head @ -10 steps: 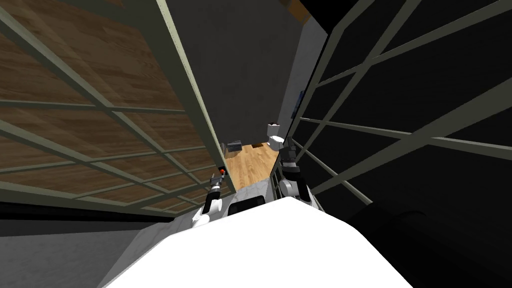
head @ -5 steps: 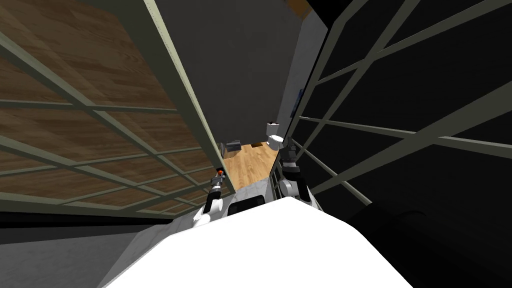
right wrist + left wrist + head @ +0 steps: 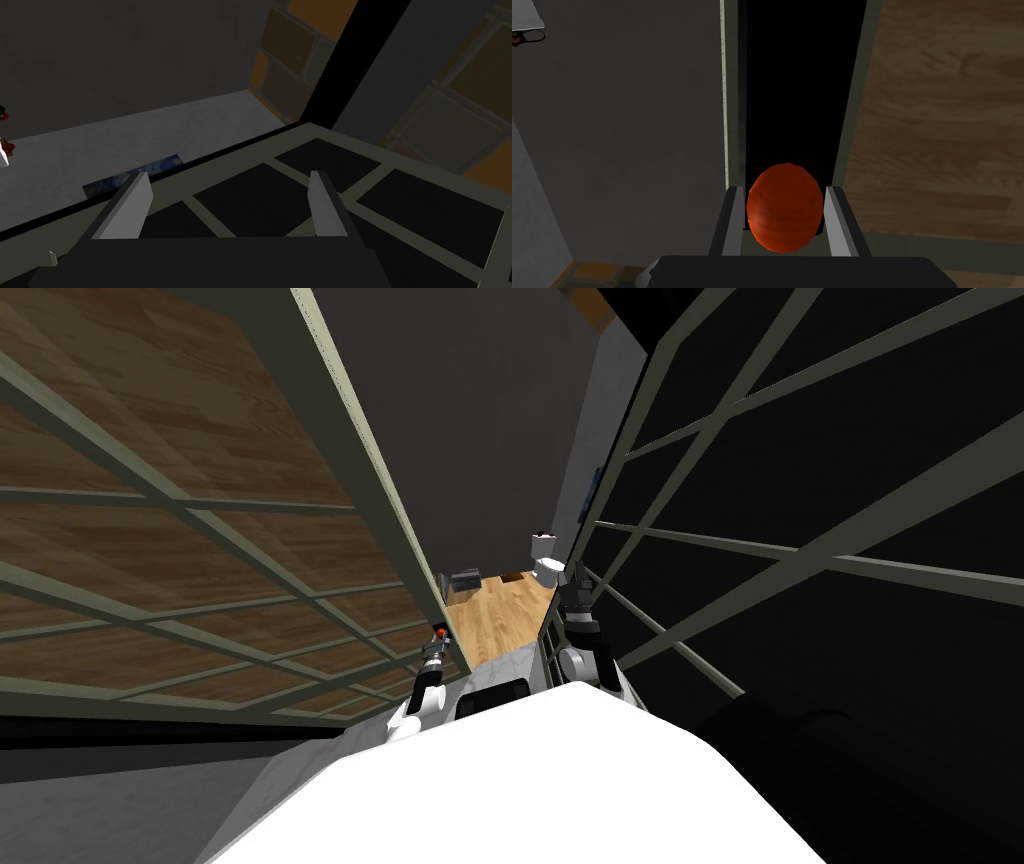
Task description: Pull the door open
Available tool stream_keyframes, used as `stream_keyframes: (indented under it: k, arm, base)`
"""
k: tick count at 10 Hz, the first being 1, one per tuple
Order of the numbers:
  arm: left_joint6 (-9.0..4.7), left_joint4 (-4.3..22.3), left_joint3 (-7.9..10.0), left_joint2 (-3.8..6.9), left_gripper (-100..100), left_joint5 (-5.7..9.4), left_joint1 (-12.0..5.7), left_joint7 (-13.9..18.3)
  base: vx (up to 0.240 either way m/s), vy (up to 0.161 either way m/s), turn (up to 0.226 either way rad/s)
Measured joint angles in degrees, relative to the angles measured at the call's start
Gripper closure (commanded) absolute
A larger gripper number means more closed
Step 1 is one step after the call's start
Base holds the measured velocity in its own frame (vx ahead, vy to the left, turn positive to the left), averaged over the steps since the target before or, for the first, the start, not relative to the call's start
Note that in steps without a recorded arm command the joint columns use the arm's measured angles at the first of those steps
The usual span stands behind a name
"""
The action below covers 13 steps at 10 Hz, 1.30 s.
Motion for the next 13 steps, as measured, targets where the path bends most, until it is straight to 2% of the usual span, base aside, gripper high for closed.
stream_keyframes:
  k: [5,7,10,12,13]
  arm:
    - [-0.34,0.60,-0.31,0.40,100,0.78,-0.12,7.17]
    - [0.18,-0.69,-0.60,0.46,100,1.10,0.71,10.31]
    - [-0.29,0.59,-0.66,0.74,100,1.69,0.02,14.46]
    - [0.06,-0.14,-0.81,0.74,100,1.93,0.44,16.93]
    - [-0.52,0.91,-0.85,0.99,100,2.20,-0.05,18.60]
  base:
    - [-0.048,0.014,-0.051]
    - [-0.047,0.017,-0.041]
    - [-0.038,0.006,-0.040]
    - [-0.031,0.009,-0.048]
    - [-0.036,0.012,-0.028]
